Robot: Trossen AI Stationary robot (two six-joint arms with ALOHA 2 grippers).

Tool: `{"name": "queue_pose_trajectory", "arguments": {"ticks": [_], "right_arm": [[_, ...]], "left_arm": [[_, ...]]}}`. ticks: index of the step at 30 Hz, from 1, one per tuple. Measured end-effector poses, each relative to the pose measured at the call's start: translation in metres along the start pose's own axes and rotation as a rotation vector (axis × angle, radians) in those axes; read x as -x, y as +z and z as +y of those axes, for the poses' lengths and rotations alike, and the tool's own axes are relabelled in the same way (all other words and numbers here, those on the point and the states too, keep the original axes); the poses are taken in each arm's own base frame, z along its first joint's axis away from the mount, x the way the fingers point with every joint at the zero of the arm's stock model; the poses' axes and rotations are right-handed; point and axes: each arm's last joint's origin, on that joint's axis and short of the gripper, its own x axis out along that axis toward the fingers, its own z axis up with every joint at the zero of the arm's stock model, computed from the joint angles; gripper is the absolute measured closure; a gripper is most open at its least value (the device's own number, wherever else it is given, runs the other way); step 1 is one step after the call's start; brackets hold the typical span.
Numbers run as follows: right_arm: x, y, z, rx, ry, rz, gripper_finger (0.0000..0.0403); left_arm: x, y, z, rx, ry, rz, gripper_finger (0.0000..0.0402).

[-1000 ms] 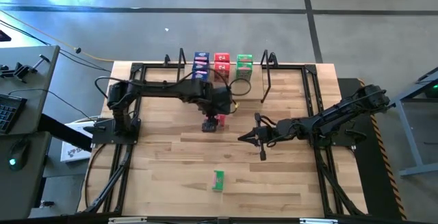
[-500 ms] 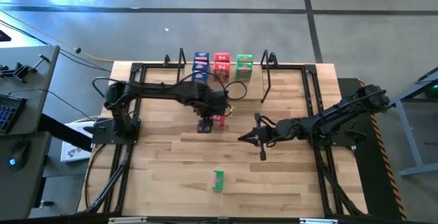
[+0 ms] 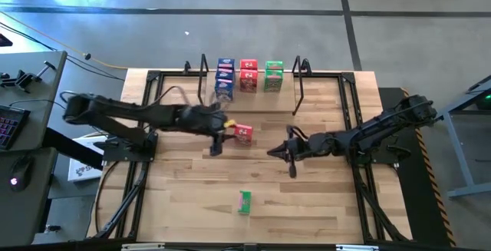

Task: Stack cereal on shelf
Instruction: Put the red cereal box on the shelf aligned with the other red cereal box

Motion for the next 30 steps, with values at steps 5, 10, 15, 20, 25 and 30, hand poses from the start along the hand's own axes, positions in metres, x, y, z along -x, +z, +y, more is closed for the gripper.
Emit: {"name": "queue_pose_trajectory", "arguments": {"ticks": [5,10,15,20,25,30], "right_arm": [[-0.004,0.001,-0.014,-0.107,-0.075,0.012,0.0369],[-0.021,0.019,-0.018,-0.11,-0.137,0.053,0.0313],[-0.048,0.041,-0.021,-0.081,-0.149,0.211,0.0242],[-0.071,0.067,-0.032,-0.118,-0.18,0.392,0.0169],[-0.092,0.088,-0.044,-0.13,-0.219,0.531,0.0126],[-0.111,0.09,-0.06,-0.118,-0.255,0.643,0.0119]], "left_arm": [[0.007,-0.045,0.007,0.022,0.018,-0.235,0.0271],[0.015,-0.084,0.017,0.068,0.019,-0.419,0.0304],[0.027,-0.103,0.028,0.074,0.024,-0.528,0.0339],[0.037,-0.112,0.04,0.079,0.091,-0.557,0.0365],[0.039,-0.113,0.046,0.067,0.093,-0.563,0.038],[0.038,-0.114,0.048,0.056,0.1,-0.55,0.0387]]}}
